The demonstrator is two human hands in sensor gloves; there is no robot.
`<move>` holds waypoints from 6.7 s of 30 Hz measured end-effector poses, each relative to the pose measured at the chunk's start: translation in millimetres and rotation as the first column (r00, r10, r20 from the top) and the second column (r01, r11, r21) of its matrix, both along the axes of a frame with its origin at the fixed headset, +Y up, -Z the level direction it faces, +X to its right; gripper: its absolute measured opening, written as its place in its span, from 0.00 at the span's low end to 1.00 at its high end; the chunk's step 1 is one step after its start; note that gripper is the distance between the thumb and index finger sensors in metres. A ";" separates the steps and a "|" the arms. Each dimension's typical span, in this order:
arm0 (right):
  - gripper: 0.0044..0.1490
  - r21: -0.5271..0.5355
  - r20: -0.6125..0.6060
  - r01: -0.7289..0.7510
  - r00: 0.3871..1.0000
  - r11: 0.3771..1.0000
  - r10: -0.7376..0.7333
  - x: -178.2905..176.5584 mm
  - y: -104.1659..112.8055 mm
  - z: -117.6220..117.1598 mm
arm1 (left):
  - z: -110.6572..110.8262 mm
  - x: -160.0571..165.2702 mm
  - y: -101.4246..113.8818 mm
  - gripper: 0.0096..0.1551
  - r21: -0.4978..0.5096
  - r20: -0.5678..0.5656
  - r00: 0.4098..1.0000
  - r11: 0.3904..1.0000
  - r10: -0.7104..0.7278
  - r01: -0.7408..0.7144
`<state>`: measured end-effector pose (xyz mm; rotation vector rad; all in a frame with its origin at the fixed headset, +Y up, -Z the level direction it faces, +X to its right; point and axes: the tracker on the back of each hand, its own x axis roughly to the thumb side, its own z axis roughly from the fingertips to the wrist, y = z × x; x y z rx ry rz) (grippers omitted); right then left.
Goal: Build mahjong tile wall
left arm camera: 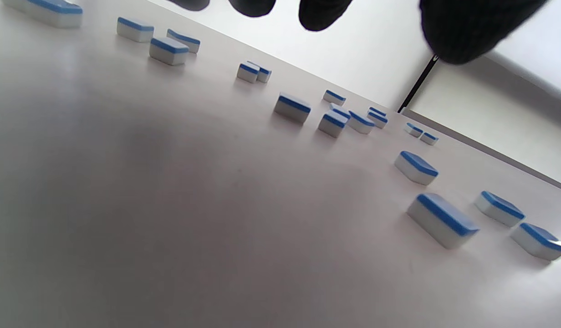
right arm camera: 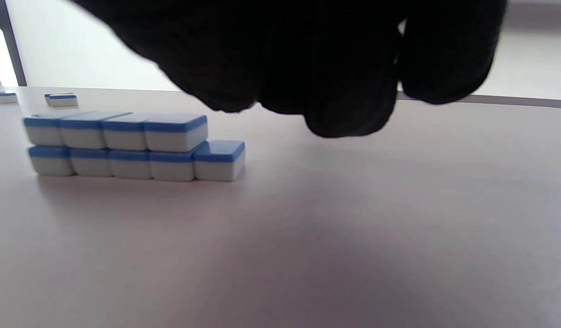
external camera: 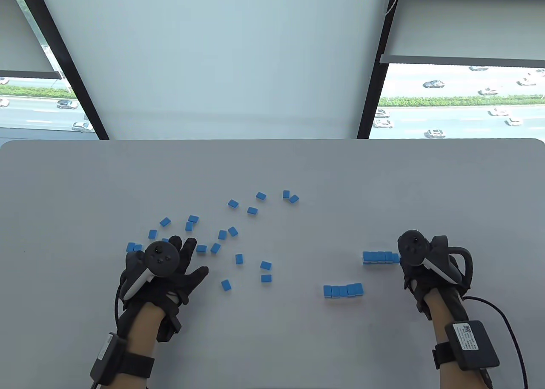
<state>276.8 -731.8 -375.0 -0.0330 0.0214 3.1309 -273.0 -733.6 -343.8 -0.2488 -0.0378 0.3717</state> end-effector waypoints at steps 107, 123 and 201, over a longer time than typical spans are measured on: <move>0.54 -0.156 0.066 0.192 0.981 0.969 -0.184 -22.8 -5.1 45.9 | 1.7 88.4 -20.9 0.39 0.145 0.281 0.880 0.923 -0.384 0.357; 0.54 -0.164 0.069 0.184 0.982 0.969 -0.174 -24.0 -5.3 46.3 | 0.7 95.2 -21.3 0.37 0.112 0.297 0.890 0.939 -0.345 0.327; 0.53 -0.173 0.057 0.149 0.988 0.974 -0.141 -29.6 -9.7 44.4 | -4.9 167.0 -17.7 0.35 0.289 0.425 0.812 0.910 -0.401 0.298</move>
